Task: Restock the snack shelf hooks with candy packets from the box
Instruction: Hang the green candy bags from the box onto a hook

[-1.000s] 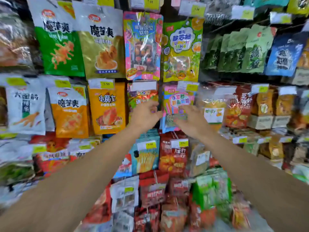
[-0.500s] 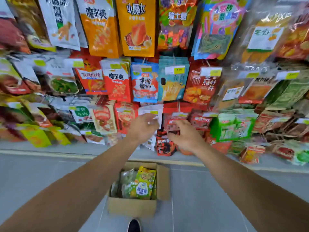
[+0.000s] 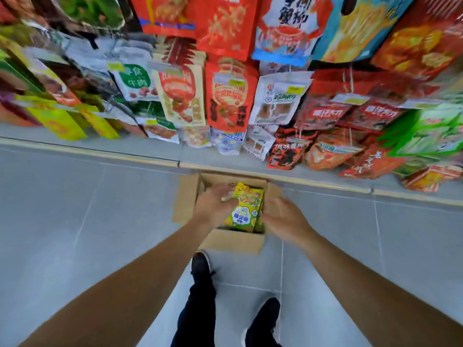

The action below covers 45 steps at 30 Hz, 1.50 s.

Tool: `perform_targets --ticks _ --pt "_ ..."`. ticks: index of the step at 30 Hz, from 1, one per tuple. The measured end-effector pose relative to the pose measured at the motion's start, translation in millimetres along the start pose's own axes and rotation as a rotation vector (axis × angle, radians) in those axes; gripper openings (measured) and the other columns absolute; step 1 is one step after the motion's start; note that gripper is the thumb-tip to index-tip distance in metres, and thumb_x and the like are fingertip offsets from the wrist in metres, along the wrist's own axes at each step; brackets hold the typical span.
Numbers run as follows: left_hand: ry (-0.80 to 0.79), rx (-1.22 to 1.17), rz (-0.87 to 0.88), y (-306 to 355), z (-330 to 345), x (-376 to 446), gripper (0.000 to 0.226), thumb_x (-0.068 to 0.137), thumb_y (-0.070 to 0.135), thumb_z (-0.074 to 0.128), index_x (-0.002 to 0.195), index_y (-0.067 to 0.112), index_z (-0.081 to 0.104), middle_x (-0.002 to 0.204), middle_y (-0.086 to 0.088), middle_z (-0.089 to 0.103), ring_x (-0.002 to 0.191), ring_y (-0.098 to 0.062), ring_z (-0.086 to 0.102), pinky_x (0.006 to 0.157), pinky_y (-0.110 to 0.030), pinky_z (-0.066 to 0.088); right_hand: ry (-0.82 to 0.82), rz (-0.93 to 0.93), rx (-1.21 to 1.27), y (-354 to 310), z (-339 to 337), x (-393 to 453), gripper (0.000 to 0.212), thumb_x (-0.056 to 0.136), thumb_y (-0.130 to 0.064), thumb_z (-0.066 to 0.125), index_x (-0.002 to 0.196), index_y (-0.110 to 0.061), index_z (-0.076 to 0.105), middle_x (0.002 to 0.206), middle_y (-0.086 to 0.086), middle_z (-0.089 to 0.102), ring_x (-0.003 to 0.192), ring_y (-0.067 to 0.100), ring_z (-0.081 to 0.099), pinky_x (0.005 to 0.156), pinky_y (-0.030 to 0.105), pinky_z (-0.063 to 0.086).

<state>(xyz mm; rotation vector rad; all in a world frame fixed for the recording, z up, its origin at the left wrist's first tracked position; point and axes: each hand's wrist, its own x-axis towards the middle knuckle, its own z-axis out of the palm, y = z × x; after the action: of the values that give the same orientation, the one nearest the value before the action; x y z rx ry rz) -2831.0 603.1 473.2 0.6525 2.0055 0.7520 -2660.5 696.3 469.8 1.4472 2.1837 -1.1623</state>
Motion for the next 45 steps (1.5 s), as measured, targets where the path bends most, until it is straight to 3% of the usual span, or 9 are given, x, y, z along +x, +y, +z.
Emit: perform_targets --ticks 5,10,14,20,29,35,38,41,45 --pt "-0.043 -0.026 -0.122 -58.6 -4.1 61.1 0.042 0.086 0.024 0.069 0.127 0.018 0.063 0.127 0.0 0.064 0.117 -0.017 0.059 0.096 -0.024 0.042 -0.022 0.168 0.044 0.9 48.4 62.2 0.043 0.087 -0.032 0.066 0.124 -0.014 0.057 0.123 0.006 0.056 0.116 0.025 0.055 0.086 0.028 0.042" --pt "-0.075 -0.056 -0.25 -113.7 10.5 118.4 0.04 0.083 0.024 0.067 0.123 0.024 0.064 0.122 0.004 0.066 0.103 -0.011 0.058 0.085 -0.021 0.042 -0.044 0.268 0.127 20.4 99.4 117.1 0.018 0.088 -0.028 0.061 0.085 -0.024 0.044 0.083 -0.006 0.047 0.073 0.014 0.049 0.053 0.023 0.033" --pt "-0.088 -0.023 -0.328 -158.9 36.9 162.5 0.039 0.085 0.025 0.065 0.124 0.022 0.063 0.123 0.003 0.065 0.105 -0.014 0.059 0.087 -0.024 0.047 -0.129 0.337 0.196 51.6 145.3 168.0 0.028 0.078 -0.036 0.059 0.093 -0.014 0.056 0.087 0.002 0.059 0.085 0.024 0.057 0.058 0.028 0.037" --pt "-0.103 -0.038 -0.401 -229.8 92.2 221.5 0.041 0.084 0.023 0.065 0.124 0.022 0.064 0.12 0.003 0.067 0.101 -0.013 0.06 0.076 -0.023 0.045 -0.178 0.431 0.25 108.7 202.4 243.6 0.05 0.087 -0.031 0.063 0.132 -0.015 0.051 0.133 0.002 0.055 0.115 0.022 0.054 0.096 0.043 0.05" --pt "-0.191 0.089 -0.43 -346.4 195.3 346.6 0.046 0.082 0.028 0.069 0.127 0.02 0.061 0.123 0.001 0.065 0.111 -0.018 0.061 0.088 -0.025 0.045 -0.136 0.522 0.325 230.9 298.6 368.8 0.062 0.08 -0.028 0.074 0.136 -0.019 0.047 0.13 0.001 0.057 0.102 0.02 0.058 0.085 0.034 0.048" --pt "-0.29 0.132 -0.461 -396.8 248.4 399.1 0.066 0.079 0.037 0.071 0.137 0.013 0.051 0.134 -0.007 0.059 0.116 -0.025 0.059 0.097 -0.031 0.046 -0.066 0.62 0.409 279.2 342.3 422.1 0.082 0.08 -0.025 0.075 0.148 -0.018 0.03 0.143 0.004 0.049 0.127 0.029 0.05 0.098 0.035 0.044" --pt "-0.29 0.064 -0.511 -409.1 264.7 400.8 0.07 0.059 0.049 0.069 0.12 0.014 0.061 0.118 -0.011 0.066 0.107 -0.031 0.063 0.094 -0.047 0.052 0.008 0.668 0.516 284.3 350.8 430.4 0.053 0.083 -0.019 0.072 0.131 -0.013 0.051 0.129 0.008 0.061 0.117 0.03 0.058 0.099 0.041 0.048" --pt "-0.211 -0.207 -0.612 -394.1 258.6 390.4 0.015 0.081 0.017 0.071 0.094 0.016 0.064 0.102 -0.009 0.068 0.093 -0.027 0.067 0.081 -0.045 0.059 -0.038 0.679 0.658 279.8 347.1 423.5 0.025 0.083 -0.015 0.07 0.107 -0.017 0.064 0.112 0.007 0.069 0.101 0.028 0.066 0.094 0.05 0.053" --pt "-0.145 -0.379 -0.604 -361.4 229.8 368.3 0.014 0.087 0.007 0.063 0.093 0.02 0.068 0.1 -0.005 0.072 0.087 -0.021 0.071 0.066 -0.036 0.061 -0.098 0.639 0.678 250.6 318.1 399.0 0.01 0.088 -0.017 0.068 0.081 -0.022 0.061 0.092 -0.002 0.068 0.099 0.024 0.065 0.094 0.047 0.053"
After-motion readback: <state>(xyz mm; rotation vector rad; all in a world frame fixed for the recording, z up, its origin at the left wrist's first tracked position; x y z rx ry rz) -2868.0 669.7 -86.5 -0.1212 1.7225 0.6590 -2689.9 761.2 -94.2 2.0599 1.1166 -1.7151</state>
